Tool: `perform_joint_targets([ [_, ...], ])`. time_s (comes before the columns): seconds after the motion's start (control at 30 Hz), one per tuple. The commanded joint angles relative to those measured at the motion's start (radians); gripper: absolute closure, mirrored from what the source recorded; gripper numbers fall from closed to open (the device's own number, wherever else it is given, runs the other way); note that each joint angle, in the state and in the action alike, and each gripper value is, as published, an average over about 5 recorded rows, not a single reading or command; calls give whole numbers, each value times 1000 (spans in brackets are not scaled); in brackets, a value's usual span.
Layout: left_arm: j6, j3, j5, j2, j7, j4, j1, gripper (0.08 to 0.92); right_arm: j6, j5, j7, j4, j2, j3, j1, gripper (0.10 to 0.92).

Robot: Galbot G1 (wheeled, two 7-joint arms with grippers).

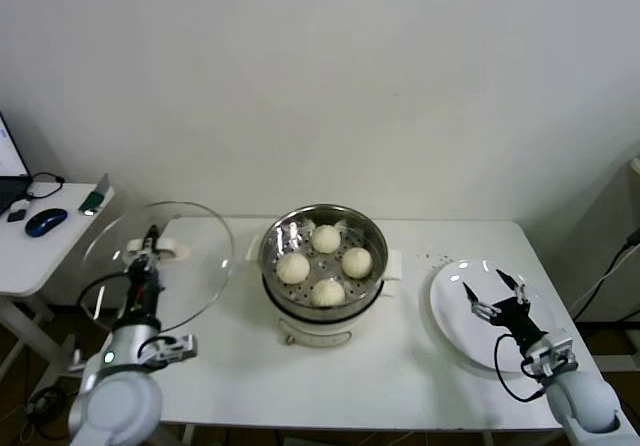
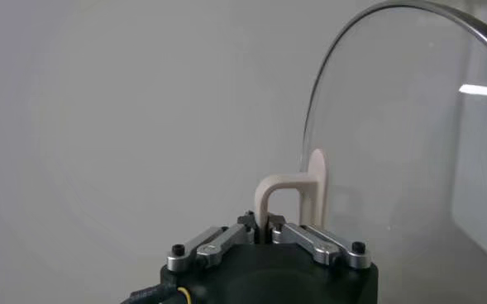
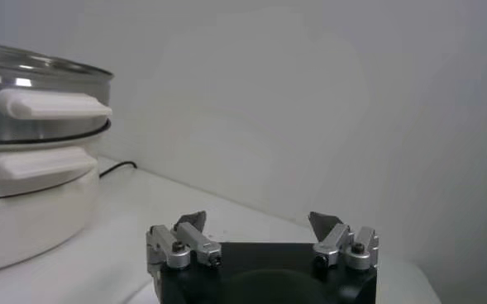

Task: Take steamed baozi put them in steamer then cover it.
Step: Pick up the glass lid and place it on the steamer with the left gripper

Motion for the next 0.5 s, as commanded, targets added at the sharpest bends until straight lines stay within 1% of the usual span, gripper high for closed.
perform_joint_targets([
  [0.03, 183, 425, 138, -43, 293, -29, -364, 850, 1, -30, 7, -39, 13, -54, 49, 203],
  [0.17, 200, 518, 221, -134, 379, 33, -446, 850, 4, -36, 7, -49, 22, -44, 50, 203],
  [0.23, 202, 551, 258, -179, 401, 65, -473, 850, 5, -38, 7, -51, 25, -35, 46, 203],
  [0.4, 219, 604, 306, -286, 413, 145, -512, 850, 10, -42, 6, -52, 28, -8, 29, 203],
  [0.5, 232, 627, 340, -330, 417, 187, -518, 850, 15, -44, 4, -54, 31, 9, 19, 203],
])
